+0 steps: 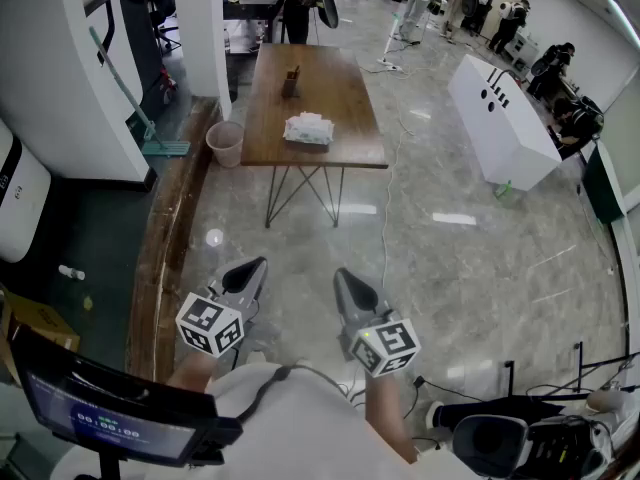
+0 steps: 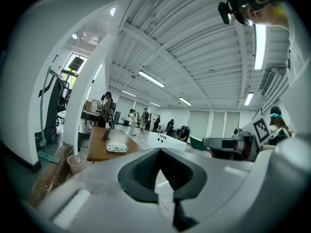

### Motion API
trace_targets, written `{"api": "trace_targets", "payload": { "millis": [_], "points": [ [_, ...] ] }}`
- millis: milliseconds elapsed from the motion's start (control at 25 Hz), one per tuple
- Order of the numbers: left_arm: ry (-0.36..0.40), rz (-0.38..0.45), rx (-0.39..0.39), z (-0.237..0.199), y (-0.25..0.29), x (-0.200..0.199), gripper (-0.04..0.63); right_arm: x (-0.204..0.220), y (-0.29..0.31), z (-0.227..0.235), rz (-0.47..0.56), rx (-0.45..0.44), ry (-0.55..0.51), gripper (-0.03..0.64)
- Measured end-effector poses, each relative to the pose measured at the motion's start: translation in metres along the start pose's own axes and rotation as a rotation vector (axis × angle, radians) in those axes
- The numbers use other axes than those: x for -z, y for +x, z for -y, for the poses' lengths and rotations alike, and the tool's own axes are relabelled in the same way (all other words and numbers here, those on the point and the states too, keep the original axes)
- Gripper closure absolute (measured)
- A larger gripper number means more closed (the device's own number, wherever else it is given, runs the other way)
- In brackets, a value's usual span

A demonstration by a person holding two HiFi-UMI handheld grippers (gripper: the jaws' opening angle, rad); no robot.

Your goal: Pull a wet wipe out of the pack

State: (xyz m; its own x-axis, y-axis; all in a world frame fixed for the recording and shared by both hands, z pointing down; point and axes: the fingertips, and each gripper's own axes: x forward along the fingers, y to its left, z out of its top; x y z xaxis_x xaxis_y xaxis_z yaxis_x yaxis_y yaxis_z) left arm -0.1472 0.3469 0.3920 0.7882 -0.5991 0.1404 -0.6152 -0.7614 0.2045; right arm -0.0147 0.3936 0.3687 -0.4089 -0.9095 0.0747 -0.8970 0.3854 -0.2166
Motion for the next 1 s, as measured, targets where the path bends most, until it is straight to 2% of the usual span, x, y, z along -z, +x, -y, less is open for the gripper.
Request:
{"api": "trace_targets", "payload": {
  "millis": [480, 1000],
  "points": [
    [-0.026, -0.006, 0.022, 0.007, -0.001, 0.006, 0.591, 0.007, -0.004, 0.000, -0.019, -0.006, -0.007, 0.611],
    [-0.016, -0.023, -0.006, 0.021, 0.011, 0.013, 0.591, 0.007, -0.016, 0.018, -0.017, -0.026, 0.006, 0.609]
  ]
}}
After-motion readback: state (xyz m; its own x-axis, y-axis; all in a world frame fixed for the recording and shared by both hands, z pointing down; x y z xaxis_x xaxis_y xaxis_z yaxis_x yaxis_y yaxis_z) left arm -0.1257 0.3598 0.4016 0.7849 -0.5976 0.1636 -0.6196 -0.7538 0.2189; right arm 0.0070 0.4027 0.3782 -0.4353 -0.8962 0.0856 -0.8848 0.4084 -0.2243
